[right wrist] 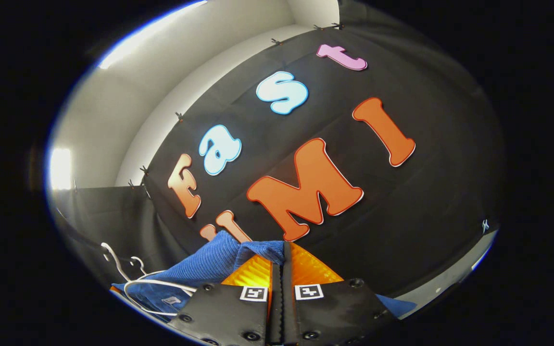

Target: Grasp the clothes on the hanger with both hands and then place them into the laundry hamper below.

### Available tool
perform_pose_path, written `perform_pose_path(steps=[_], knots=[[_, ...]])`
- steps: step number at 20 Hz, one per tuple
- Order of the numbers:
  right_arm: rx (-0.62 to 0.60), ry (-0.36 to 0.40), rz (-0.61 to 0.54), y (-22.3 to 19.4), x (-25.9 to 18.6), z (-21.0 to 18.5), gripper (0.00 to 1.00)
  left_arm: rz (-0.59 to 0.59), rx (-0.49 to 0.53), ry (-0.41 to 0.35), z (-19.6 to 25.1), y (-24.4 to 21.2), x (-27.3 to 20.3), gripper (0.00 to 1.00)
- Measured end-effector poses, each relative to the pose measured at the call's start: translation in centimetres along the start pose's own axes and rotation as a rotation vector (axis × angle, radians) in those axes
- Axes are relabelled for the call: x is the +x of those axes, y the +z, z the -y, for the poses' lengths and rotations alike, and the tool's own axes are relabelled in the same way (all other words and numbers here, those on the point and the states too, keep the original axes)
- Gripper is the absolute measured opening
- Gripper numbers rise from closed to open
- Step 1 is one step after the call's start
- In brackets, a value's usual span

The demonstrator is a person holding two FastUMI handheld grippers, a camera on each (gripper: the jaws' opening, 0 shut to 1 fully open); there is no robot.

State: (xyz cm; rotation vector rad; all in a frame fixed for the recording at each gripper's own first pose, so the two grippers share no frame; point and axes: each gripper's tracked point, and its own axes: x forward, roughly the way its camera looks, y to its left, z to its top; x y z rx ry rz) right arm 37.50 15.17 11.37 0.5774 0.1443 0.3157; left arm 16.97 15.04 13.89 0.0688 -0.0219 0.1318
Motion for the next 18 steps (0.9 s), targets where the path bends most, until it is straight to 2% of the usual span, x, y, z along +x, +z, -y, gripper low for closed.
perform_pose_path(steps=[5, 7, 13, 18], knots=[[-0.076, -0.004, -0.038, -2.2, -0.5, 1.5, 0.07, -0.087, -0.06, -0.006, -0.5, -5.0, 0.7, 0.0], [-0.104, 0.001, -0.057, -3.3, -1.2, 1.7, 0.07, -0.098, -0.068, 0.0, -0.8, -5.7, 0.5, 0.0], [-0.116, 0.013, -0.139, -7.7, -4.1, 3.6, 0.07, -0.095, -0.076, 0.004, -1.3, -7.6, -2.1, 0.0], [-0.111, 0.018, -0.232, -12.2, -8.3, 5.3, 0.07, -0.149, -0.107, -0.005, -1.2, -11.2, -4.4, 0.0]])
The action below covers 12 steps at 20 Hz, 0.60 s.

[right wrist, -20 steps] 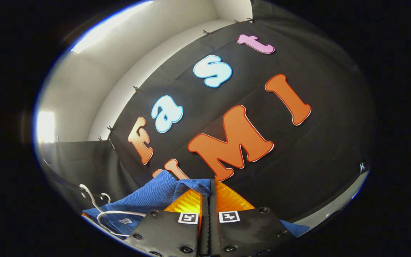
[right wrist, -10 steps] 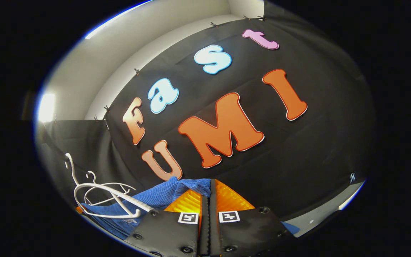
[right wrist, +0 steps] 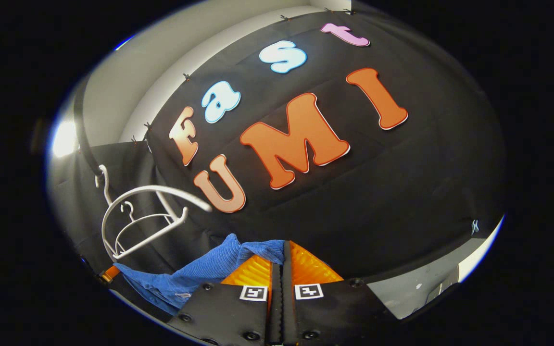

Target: Grasp the clothes on the hanger with both hands and then place them into the laundry hamper below.

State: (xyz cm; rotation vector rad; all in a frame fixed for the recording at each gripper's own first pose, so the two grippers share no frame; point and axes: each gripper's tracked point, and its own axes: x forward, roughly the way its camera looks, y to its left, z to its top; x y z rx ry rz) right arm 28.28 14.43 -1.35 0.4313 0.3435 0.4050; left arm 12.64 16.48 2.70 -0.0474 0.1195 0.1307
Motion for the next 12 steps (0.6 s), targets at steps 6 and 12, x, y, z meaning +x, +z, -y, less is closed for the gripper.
perform_pose_path(steps=[6, 12], knots=[[-0.06, -0.011, -0.066, -5.3, -2.8, 0.2, 0.08, -0.075, -0.011, -0.012, 1.0, -4.8, -0.3, 0.0], [-0.164, -0.03, -0.075, -9.1, -4.9, -1.5, 0.07, -0.106, -0.031, -0.023, 4.8, -8.5, -1.8, 0.0]])
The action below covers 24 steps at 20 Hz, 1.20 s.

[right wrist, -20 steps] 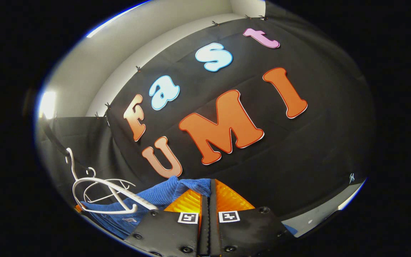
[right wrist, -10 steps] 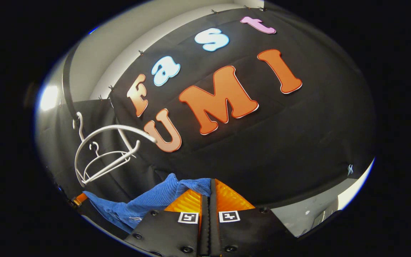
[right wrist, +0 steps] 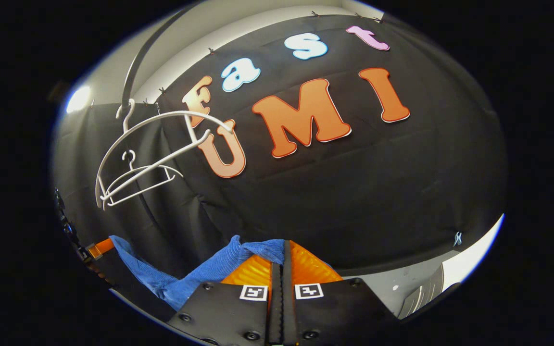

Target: Grasp the clothes on the hanger with both hands and then place them into the laundry hamper below.

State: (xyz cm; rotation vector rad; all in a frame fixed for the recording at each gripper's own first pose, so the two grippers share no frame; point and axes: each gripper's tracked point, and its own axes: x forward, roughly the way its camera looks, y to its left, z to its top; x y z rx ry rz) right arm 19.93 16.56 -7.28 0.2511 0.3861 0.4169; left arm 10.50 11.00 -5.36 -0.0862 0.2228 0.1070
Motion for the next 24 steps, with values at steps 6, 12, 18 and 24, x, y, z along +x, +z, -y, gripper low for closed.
perform_pose_path(steps=[6, 12, 18, 24], knots=[[-0.055, 0.026, 0.002, -3.6, -0.5, -3.4, 0.07, -0.019, -0.01, -0.055, 5.9, -3.4, 0.2, 0.0], [-0.097, 0.023, 0.01, -5.9, 0.1, -4.8, 0.07, -0.054, -0.008, -0.135, 12.1, -5.5, 1.4, 0.0], [-0.097, 0.033, -0.001, -8.0, 1.1, -5.6, 0.07, -0.086, -0.023, -0.198, 17.5, -7.8, 3.2, 0.0], [-0.076, -0.019, -0.031, -11.9, 1.9, -3.1, 0.08, -0.171, 0.004, -0.201, 20.2, -13.3, 4.6, 0.0]])
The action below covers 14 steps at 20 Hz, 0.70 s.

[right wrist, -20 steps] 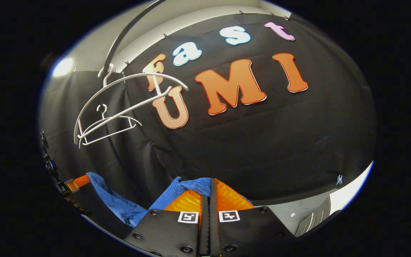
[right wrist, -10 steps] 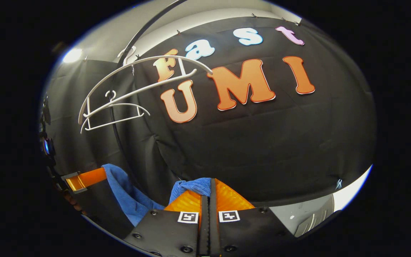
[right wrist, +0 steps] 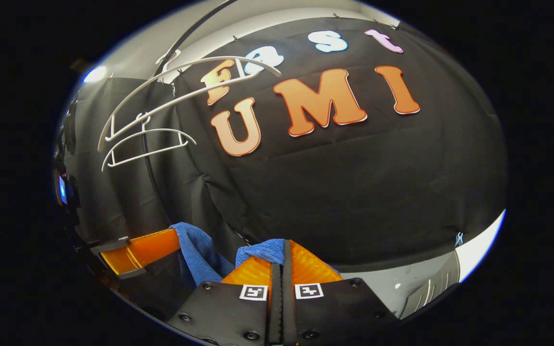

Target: Grasp the clothes on the hanger with both hands and then place them into the laundry hamper below.

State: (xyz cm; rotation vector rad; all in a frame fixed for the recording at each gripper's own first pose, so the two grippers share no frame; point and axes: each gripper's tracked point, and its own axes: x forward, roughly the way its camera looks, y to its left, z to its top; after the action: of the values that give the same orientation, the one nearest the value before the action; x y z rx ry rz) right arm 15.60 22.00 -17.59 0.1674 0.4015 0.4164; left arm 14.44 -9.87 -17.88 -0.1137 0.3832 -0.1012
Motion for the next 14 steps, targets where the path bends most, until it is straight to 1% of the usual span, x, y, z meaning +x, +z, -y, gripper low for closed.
perform_pose_path(steps=[3, 5, 9, 14], knots=[[-0.029, -0.047, -0.038, -3.5, 0.1, 2.6, 0.08, -0.066, 0.023, 0.006, -0.8, -4.4, 1.0, 0.0], [-0.013, -0.066, -0.07, -5.6, 0.7, 4.0, 0.08, -0.125, 0.007, 0.008, -1.2, -7.5, 1.6, 0.0], [0.01, -0.098, -0.129, -9.7, 1.6, 5.9, 0.08, -0.224, 0.02, 0.027, -2.1, -13.6, 2.9, 0.0], [0.002, -0.146, -0.209, -15.4, 2.2, 8.0, 0.07, -0.349, 0.002, 0.045, -3.3, -20.5, 3.8, 0.0]])
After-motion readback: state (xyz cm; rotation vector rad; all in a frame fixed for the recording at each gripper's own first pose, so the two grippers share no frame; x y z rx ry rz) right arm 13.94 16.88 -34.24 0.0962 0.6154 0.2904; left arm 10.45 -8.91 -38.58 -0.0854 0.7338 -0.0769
